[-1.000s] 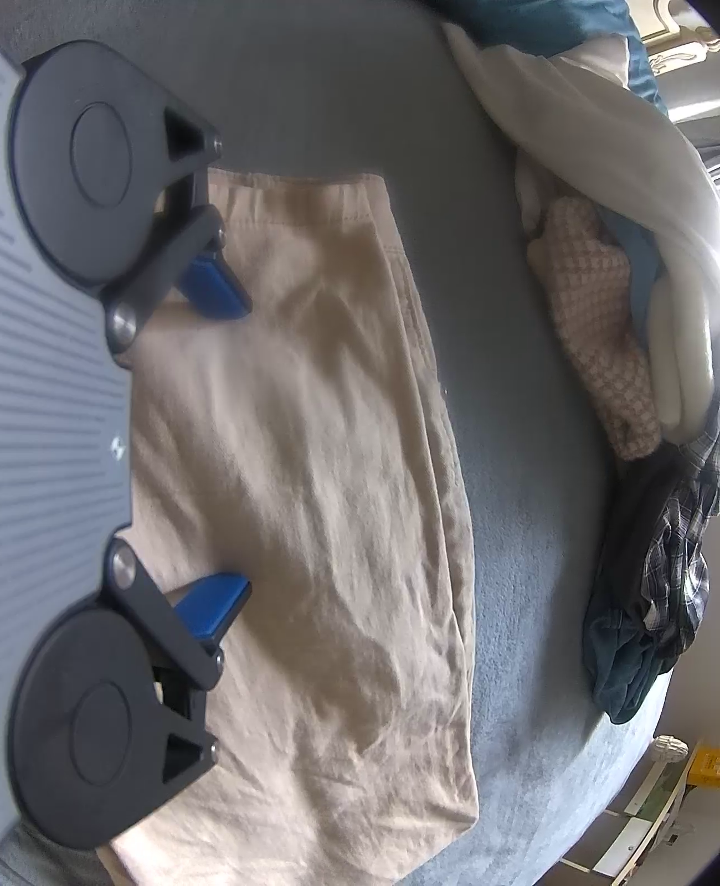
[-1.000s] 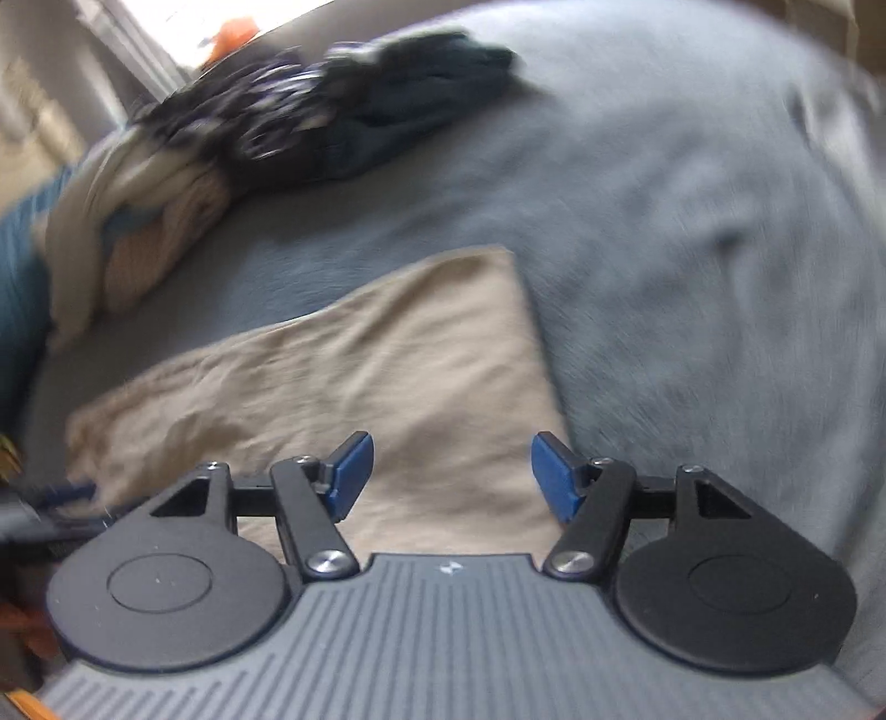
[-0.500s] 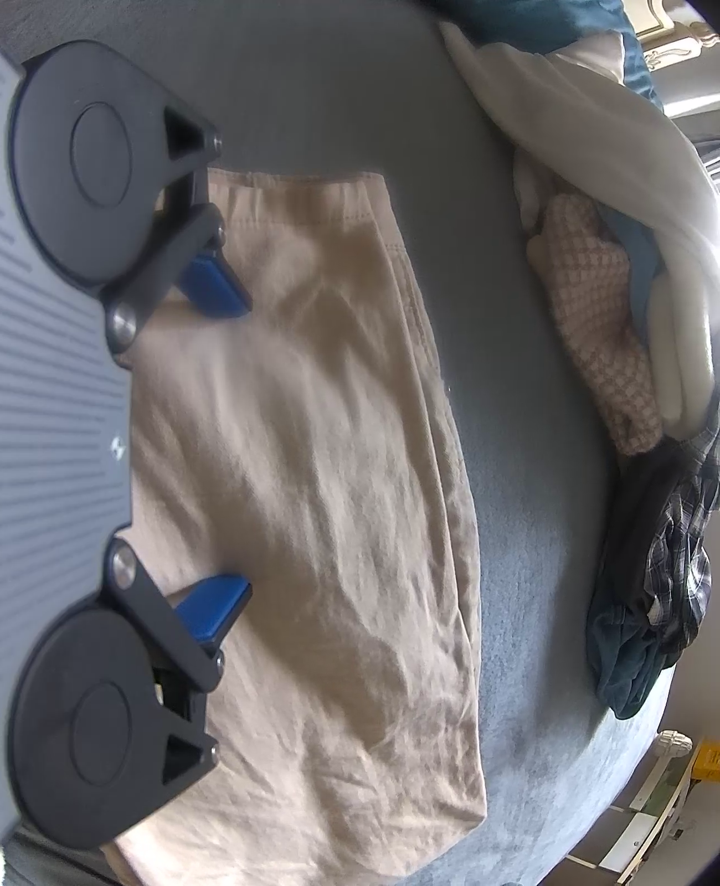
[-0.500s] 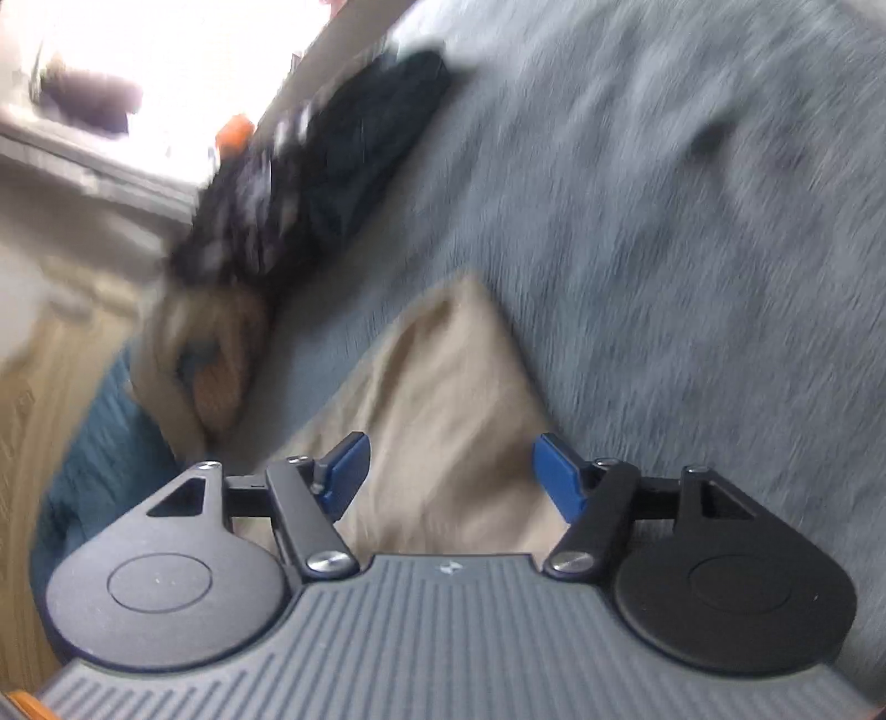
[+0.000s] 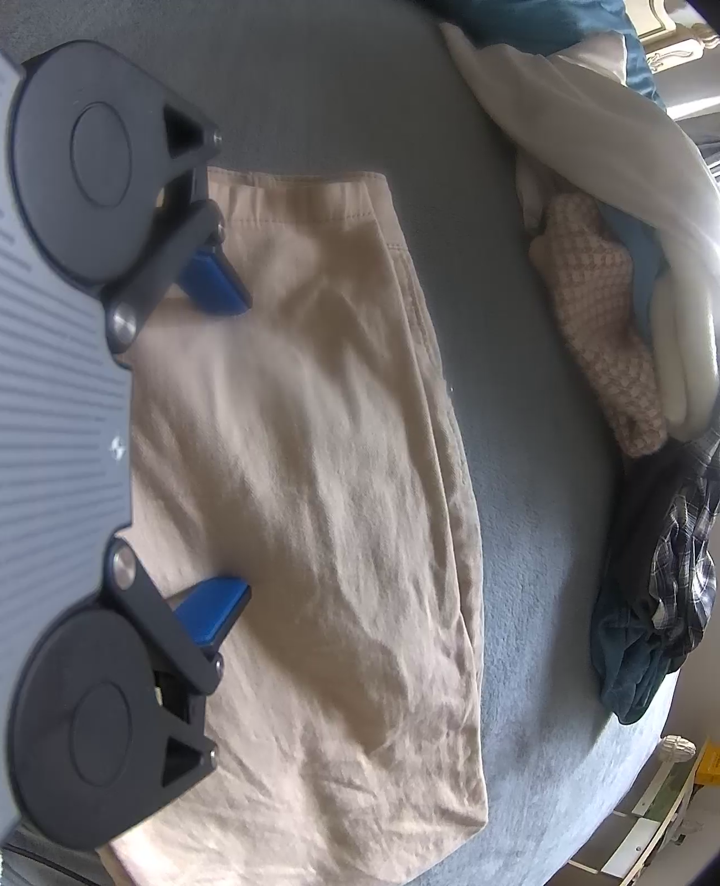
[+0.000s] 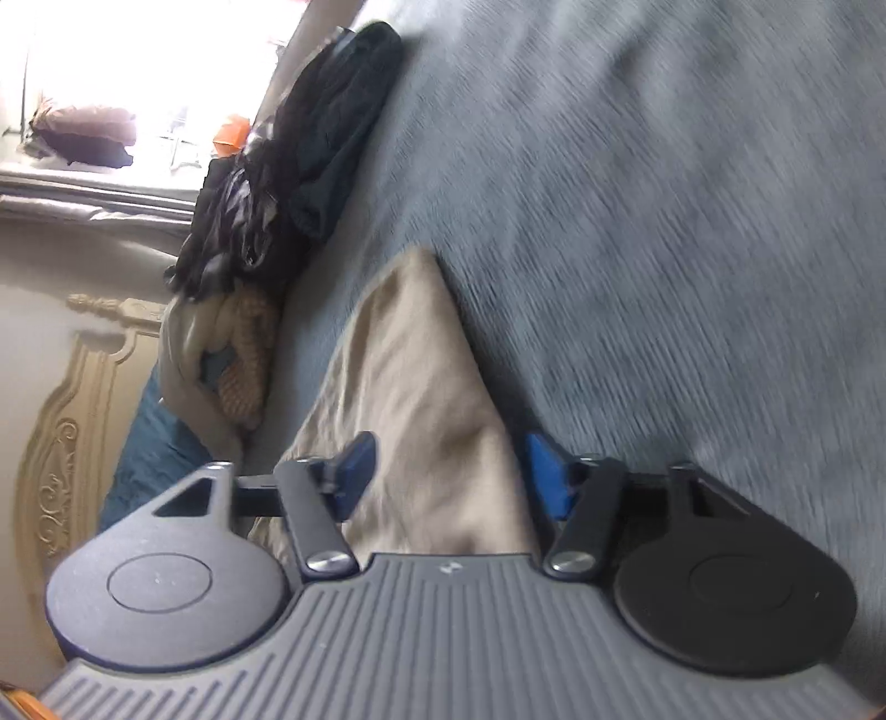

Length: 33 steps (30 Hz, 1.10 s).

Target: Fold clothes

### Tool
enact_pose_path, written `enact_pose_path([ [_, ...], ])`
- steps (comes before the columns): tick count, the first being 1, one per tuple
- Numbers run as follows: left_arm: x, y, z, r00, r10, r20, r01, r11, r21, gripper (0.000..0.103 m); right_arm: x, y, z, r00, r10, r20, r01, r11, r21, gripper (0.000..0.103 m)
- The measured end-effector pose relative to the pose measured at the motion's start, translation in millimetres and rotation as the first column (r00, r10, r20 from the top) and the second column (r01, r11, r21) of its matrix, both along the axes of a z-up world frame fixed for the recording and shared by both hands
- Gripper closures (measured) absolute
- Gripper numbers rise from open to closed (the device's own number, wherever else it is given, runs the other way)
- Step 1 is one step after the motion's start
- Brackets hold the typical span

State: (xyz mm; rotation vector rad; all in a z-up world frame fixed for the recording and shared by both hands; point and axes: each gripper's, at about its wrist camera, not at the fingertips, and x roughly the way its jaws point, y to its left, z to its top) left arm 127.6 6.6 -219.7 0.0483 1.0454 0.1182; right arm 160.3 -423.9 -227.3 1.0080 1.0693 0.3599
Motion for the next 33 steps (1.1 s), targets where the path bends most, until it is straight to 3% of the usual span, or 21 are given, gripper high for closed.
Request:
enact_pose_path([
  [3,-1,0,-1,1.000,0.000,0.002,0.000,1.000,-0.001,0.001,-8,3,-9,0.999,-0.006,-0.038,0.008,0.999,0.054,0.068],
  [6,0,1,-1,1.000,-0.002,0.000,0.002,1.000,-0.003,0.001,-10,11,-6,0.998,0.002,-0.065,-0.001,1.000,0.029,0.084],
  [9,-1,1,-2,1.000,-0.009,-0.001,0.009,1.000,-0.002,0.001,-13,15,10,0.999,0.001,-0.053,-0.001,1.000,0.005,0.092],
  [15,-7,0,-4,0.999,-0.033,0.012,0.032,0.999,0.008,0.001,-20,34,69,0.996,0.053,0.069,-0.053,0.999,0.000,0.097],
  [23,-8,0,-2,0.998,-0.053,0.022,0.052,0.998,0.016,0.000,-16,101,142,0.962,0.195,0.192,-0.192,0.981,-0.035,0.097],
  [33,-18,11,15,0.996,-0.070,0.060,0.067,0.997,0.047,0.005,-22,182,179,0.891,0.369,0.265,-0.380,0.925,-0.009,0.097],
])
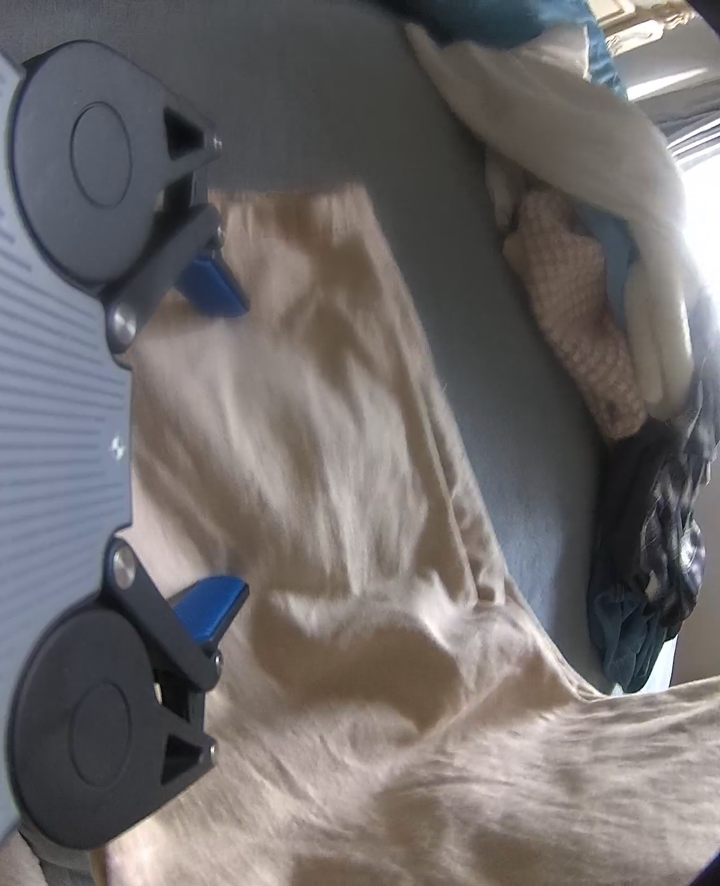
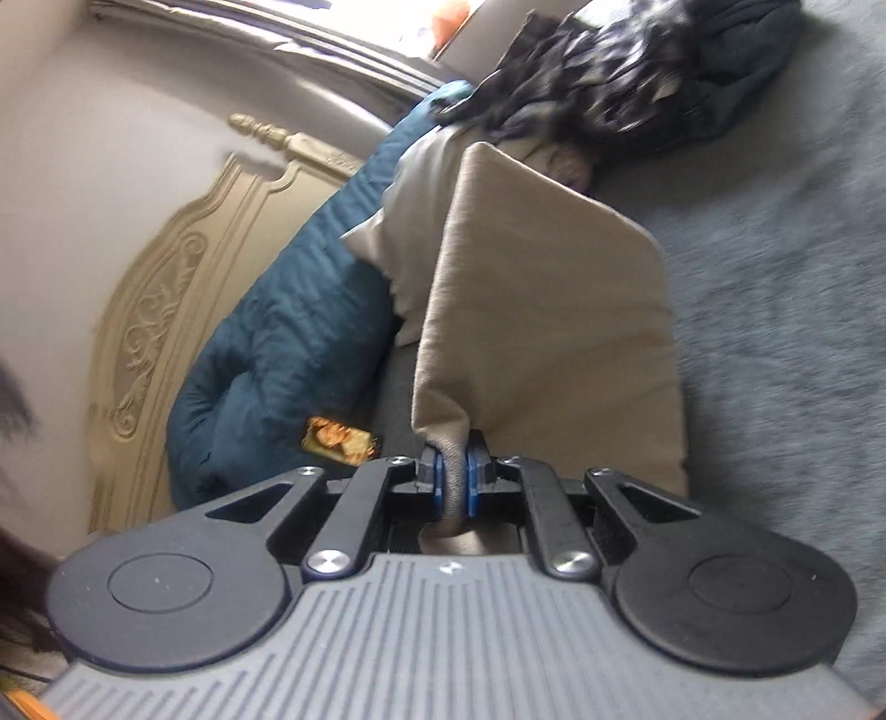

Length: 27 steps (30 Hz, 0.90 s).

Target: Fold clothes

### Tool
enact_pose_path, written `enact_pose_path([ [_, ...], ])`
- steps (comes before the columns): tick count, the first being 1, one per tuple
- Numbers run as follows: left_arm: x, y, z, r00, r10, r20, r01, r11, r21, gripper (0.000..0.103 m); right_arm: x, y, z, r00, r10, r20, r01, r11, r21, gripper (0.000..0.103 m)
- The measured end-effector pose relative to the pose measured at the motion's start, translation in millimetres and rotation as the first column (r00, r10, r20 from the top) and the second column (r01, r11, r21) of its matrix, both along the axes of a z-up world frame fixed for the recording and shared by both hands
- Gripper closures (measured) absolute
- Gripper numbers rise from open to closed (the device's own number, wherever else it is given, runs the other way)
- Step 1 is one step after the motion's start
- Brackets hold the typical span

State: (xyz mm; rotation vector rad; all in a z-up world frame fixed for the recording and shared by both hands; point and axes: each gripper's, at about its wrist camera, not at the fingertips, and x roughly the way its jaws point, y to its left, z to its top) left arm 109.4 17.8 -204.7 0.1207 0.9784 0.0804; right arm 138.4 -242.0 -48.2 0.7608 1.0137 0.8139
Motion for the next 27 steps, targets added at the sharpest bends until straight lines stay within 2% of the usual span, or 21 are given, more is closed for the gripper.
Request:
enact_pose_path([
  [5,4,17,17,0.996,0.015,0.093,-0.014,1.000,-0.006,0.005,-1,6,-2,1.000,0.015,-0.008,-0.014,0.999,0.036,0.097],
  [11,32,14,10,0.988,-0.062,0.140,0.072,0.995,-0.063,0.005,-7,-5,-11,0.999,-0.010,-0.033,0.013,0.995,0.100,0.097],
  [13,41,9,4,0.986,-0.080,0.145,0.086,0.995,-0.039,0.005,-7,-8,-16,0.999,-0.014,-0.049,0.020,0.992,0.125,0.097],
  [15,54,8,-8,0.989,-0.056,0.134,0.054,0.998,0.015,0.001,-9,-10,-18,0.998,-0.012,-0.056,0.021,0.988,0.151,0.097],
  [16,59,10,-12,0.991,-0.037,0.130,0.037,0.999,0.007,0.000,-10,-10,-19,0.998,-0.011,-0.057,0.020,0.986,0.164,0.097],
  [20,60,17,-3,0.989,-0.007,0.151,0.014,0.999,-0.048,0.005,-9,-11,-24,0.997,-0.009,-0.076,0.024,0.980,0.199,0.097],
  [22,54,26,8,0.981,0.012,0.191,0.014,0.991,-0.131,0.005,-9,-14,-26,0.996,-0.017,-0.083,0.034,0.979,0.203,0.097],
  [24,49,34,16,0.973,0.025,0.230,0.029,0.973,-0.229,0.005,-9,-18,-28,0.995,-0.029,-0.094,0.049,0.976,0.213,0.097],
  [26,59,28,13,0.978,0.001,0.211,0.053,0.967,-0.251,0.004,-11,-20,-28,0.994,-0.035,-0.099,0.056,0.974,0.221,0.097],
  [27,66,22,8,0.985,-0.010,0.175,0.050,0.972,-0.230,0.004,-11,-19,-28,0.995,-0.034,-0.099,0.055,0.973,0.225,0.097],
])
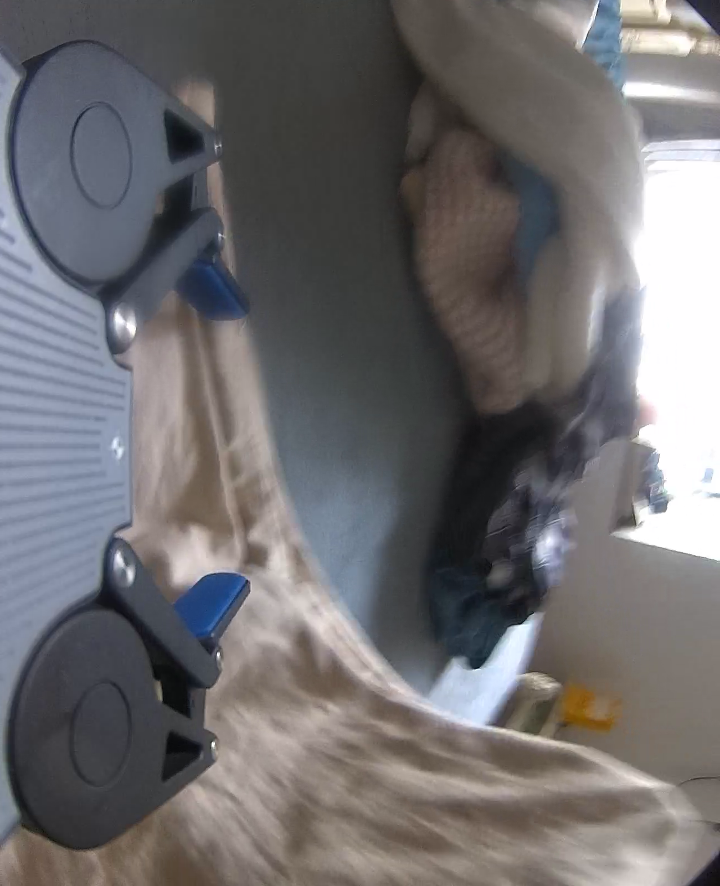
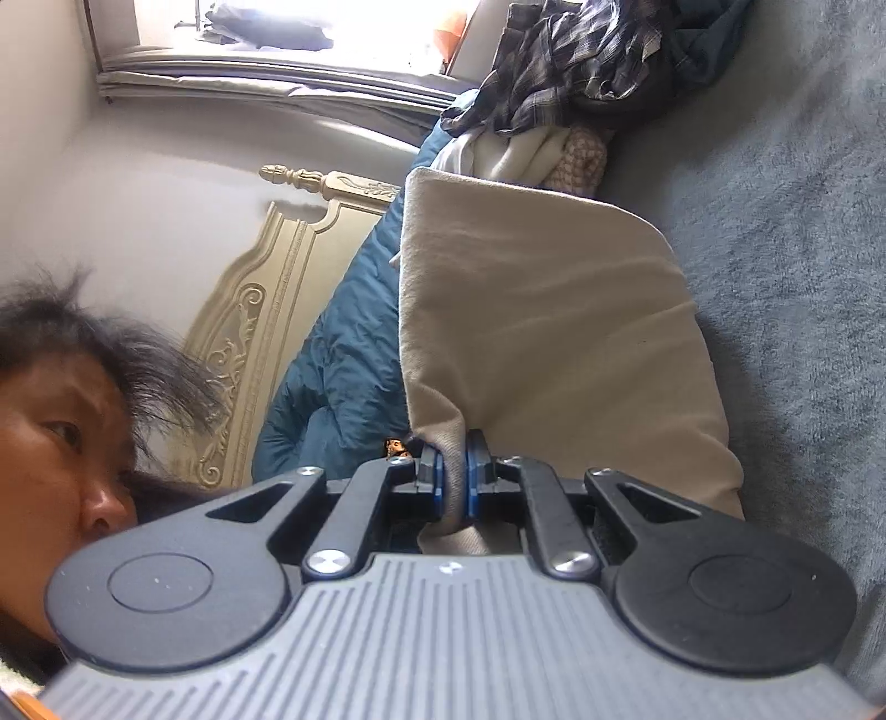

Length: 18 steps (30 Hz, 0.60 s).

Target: Fold clothes

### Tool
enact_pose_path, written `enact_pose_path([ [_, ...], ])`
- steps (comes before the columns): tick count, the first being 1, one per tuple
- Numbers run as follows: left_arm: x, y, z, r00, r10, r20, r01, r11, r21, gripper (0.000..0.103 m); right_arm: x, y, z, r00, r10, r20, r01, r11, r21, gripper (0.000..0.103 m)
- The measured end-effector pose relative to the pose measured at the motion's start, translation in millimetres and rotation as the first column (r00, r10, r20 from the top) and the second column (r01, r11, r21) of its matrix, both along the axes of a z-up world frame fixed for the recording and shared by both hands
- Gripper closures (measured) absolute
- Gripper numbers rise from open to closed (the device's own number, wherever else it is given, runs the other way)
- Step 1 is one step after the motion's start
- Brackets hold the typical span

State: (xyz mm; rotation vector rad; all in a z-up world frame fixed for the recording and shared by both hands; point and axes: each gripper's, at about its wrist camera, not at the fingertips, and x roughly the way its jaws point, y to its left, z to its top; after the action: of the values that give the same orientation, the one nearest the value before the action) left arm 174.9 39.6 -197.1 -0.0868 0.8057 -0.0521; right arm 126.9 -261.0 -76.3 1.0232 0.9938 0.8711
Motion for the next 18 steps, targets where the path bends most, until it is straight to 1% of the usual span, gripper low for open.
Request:
enact_pose_path([
  [2,8,-9,-8,1.000,0.010,-0.028,-0.008,0.998,0.058,0.004,-2,4,-1,1.000,-0.005,-0.009,0.005,1.000,0.006,0.096],
  [3,11,-10,-10,0.999,0.020,-0.039,-0.017,0.997,0.071,0.005,-2,6,-2,1.000,-0.008,-0.015,0.008,1.000,0.008,0.096],
  [6,-2,17,10,0.995,0.093,-0.030,-0.094,0.994,-0.049,0.007,-3,18,-2,1.000,-0.017,-0.025,0.018,1.000,0.018,0.096],
  [7,-13,29,18,0.992,0.120,-0.022,-0.122,0.990,-0.071,0.007,-2,24,-2,0.999,-0.014,-0.029,0.015,1.000,0.019,0.096],
  [8,-26,43,26,0.989,0.146,-0.009,-0.147,0.986,-0.077,0.007,-2,30,-3,0.999,-0.010,-0.032,0.011,1.000,0.020,0.096],
  [11,-63,83,46,0.978,0.207,0.003,-0.206,0.977,-0.050,0.007,0,60,-5,0.999,0.026,-0.034,-0.025,1.000,0.018,0.096],
  [14,-99,126,48,0.955,0.294,-0.051,-0.296,0.953,-0.058,0.007,6,102,-15,0.996,0.069,-0.048,-0.069,0.998,-0.004,0.096],
  [16,-120,148,40,0.931,0.350,-0.105,-0.359,0.930,-0.075,0.007,11,133,-31,0.993,0.081,-0.091,-0.084,0.996,-0.030,0.096],
  [18,-136,162,31,0.910,0.387,-0.150,-0.402,0.912,-0.085,0.012,17,162,-49,0.988,0.091,-0.121,-0.099,0.993,-0.065,0.096],
])
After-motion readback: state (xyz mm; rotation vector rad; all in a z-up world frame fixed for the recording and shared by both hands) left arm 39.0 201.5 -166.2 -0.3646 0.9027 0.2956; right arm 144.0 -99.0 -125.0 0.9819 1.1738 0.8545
